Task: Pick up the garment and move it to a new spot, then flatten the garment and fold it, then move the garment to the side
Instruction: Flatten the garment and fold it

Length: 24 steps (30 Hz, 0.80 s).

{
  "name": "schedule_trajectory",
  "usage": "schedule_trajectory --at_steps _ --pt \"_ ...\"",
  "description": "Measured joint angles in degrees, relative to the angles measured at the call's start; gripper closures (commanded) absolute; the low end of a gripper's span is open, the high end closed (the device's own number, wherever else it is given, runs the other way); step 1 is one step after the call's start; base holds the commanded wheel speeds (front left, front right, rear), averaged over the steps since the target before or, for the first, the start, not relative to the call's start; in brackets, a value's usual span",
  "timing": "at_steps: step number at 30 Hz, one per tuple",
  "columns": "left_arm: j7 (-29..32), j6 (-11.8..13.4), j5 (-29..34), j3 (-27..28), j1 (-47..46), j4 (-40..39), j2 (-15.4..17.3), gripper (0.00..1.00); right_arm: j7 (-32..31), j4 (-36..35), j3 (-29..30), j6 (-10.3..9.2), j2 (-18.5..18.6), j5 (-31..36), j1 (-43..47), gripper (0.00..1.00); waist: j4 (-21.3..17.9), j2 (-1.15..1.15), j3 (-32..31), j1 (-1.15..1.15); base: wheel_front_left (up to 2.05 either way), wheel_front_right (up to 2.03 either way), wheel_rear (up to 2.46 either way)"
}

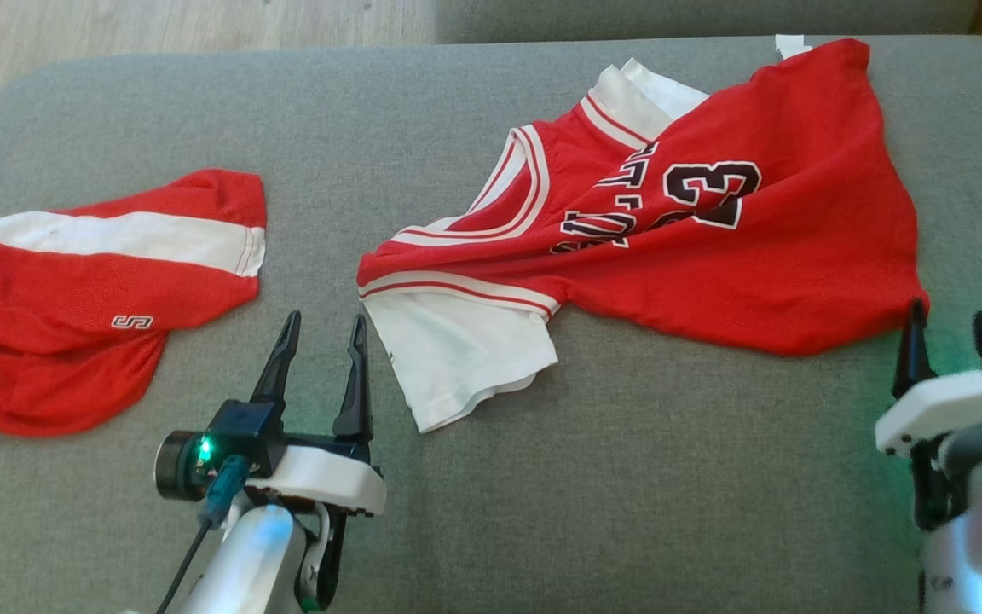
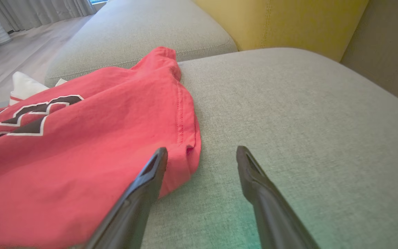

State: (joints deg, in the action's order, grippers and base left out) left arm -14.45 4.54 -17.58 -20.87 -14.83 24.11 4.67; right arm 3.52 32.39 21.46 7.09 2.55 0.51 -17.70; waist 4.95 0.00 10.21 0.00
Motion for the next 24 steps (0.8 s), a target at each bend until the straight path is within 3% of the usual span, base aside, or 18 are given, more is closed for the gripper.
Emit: schedule_trajectory --at_steps 8,16,17,18,19,24 --pt "0.0 -0.6 0.5 0.3 -0.1 -0.2 -0.5 0.00 -2.5 10.2 1.5 0.00 0.0 0.4 -5.9 0.00 0.7 0.00 1.5 0.00 0.00 0.00 0.00" --pt "0.0 -1.0 0.9 0.8 -0.2 0.0 -0.5 0.00 -0.7 18.3 1.6 0.00 0.3 1.5 -12.3 0.00 1.0 0.00 2.4 0.00 0.00 0.00 0.00" --pt "0.0 -1.0 1.1 0.8 -0.2 0.1 -0.6 0.00 -0.1 19.2 1.3 -0.01 0.4 1.6 -12.7 0.26 0.9 0.00 2.4 0.00 0.00 0.00 0.00" --pt "0.0 -1.0 1.1 0.9 -0.2 0.2 -0.6 0.00 0.7 19.9 0.9 0.00 0.4 1.6 -12.9 0.96 0.8 0.00 2.3 0.00 0.00 0.00 0.00" --pt "0.0 -1.0 1.1 1.0 -0.2 0.4 -0.6 0.00 1.5 20.4 0.5 0.00 0.3 2.0 -12.9 1.00 0.6 0.00 2.1 0.01 0.00 0.00 0.00" --pt "0.0 -1.1 1.1 1.7 -0.1 0.8 -0.9 0.00 5.2 21.0 -0.8 0.00 0.2 5.0 -12.9 1.00 -0.7 0.00 0.9 0.01 0.00 0.00 0.00"
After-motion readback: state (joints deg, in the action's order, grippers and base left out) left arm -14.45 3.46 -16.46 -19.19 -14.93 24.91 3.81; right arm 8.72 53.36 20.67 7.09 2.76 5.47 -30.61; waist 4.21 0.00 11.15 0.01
